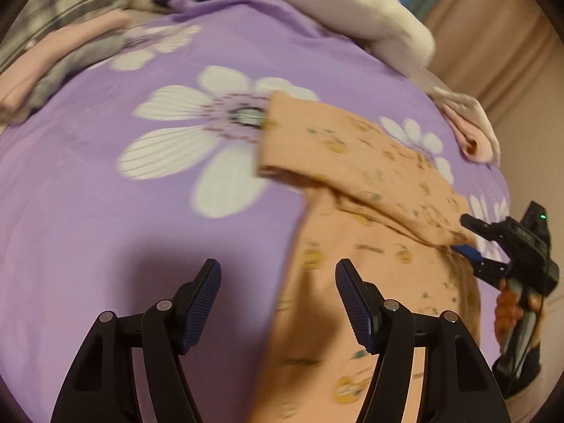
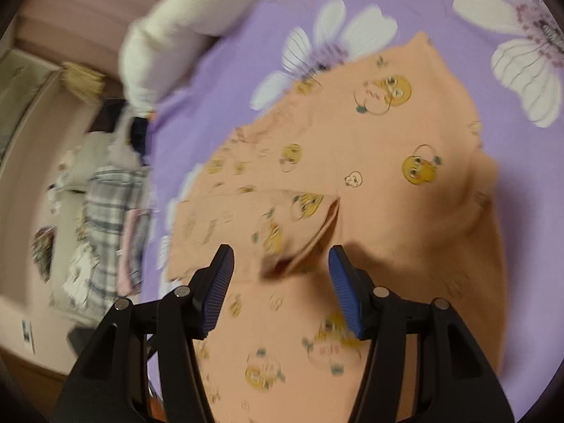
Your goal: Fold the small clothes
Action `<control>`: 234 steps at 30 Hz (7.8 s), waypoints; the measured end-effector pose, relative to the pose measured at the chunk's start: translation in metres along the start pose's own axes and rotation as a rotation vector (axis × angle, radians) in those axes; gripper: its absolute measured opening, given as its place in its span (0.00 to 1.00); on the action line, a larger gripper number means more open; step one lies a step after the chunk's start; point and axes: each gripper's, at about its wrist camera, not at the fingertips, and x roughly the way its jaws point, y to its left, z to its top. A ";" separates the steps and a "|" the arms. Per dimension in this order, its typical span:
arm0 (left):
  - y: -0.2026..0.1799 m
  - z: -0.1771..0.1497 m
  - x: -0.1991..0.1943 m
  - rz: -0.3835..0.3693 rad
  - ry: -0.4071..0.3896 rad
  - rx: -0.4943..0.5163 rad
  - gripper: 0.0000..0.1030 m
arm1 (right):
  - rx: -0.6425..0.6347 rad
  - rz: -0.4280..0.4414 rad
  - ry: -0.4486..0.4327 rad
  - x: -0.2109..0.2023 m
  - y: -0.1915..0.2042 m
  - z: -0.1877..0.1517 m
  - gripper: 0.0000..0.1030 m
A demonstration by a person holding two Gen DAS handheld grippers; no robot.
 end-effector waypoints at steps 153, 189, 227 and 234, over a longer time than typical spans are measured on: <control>-0.035 0.016 -0.046 -0.796 -0.001 -0.052 0.00 | -0.322 0.333 -0.261 -0.177 0.008 -0.099 0.05; -0.041 0.112 0.015 -0.739 -0.055 -0.160 0.00 | -0.192 0.264 -0.345 -0.153 0.003 0.008 0.05; 0.000 0.186 0.184 -0.684 0.210 -0.774 0.55 | 0.474 0.267 0.007 -0.020 -0.102 0.142 0.49; 0.026 0.190 0.141 -0.577 0.041 -0.685 0.55 | 0.406 0.241 -0.187 -0.057 -0.106 0.140 0.53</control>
